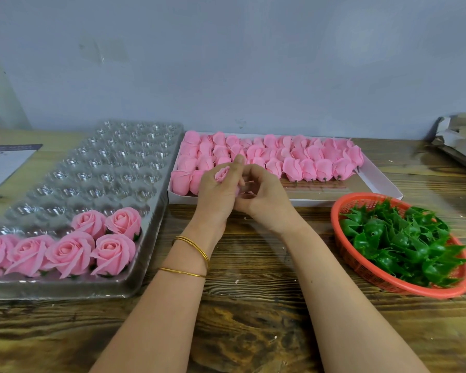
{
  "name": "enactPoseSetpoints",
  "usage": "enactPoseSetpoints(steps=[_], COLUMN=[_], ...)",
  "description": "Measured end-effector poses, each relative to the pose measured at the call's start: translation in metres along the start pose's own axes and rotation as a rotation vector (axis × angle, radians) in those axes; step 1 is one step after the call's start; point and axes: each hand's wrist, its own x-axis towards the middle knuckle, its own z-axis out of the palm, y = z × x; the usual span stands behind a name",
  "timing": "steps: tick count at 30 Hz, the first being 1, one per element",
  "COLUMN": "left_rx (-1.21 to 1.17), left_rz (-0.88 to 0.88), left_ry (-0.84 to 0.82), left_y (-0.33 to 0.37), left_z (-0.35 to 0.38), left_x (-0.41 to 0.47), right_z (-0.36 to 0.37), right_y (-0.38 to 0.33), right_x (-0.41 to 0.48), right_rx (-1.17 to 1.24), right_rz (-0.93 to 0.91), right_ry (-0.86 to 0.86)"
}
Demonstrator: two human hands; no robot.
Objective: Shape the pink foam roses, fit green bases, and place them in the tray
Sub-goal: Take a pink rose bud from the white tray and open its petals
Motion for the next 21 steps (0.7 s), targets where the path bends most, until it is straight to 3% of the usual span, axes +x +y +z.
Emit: enactPoseSetpoints(steps=[12, 21], left_rx=[0.040, 0.031], left_rz=[0.053, -0.001], left_ry=[-0.086, -0.049], left_y=[-0.0037, -0.0003], left_z=[-0.0053, -0.0041], left_x=[0.0016, 0.0010], right_z=[-0.0039, -0.0050], right_y=[0.0025, -0.0016], right_x=[0.0001, -0.0015], right_rx=[0.042, 0.049], right_rz=[-0.020, 0.005], right_ry=[-0.074, -0.111])
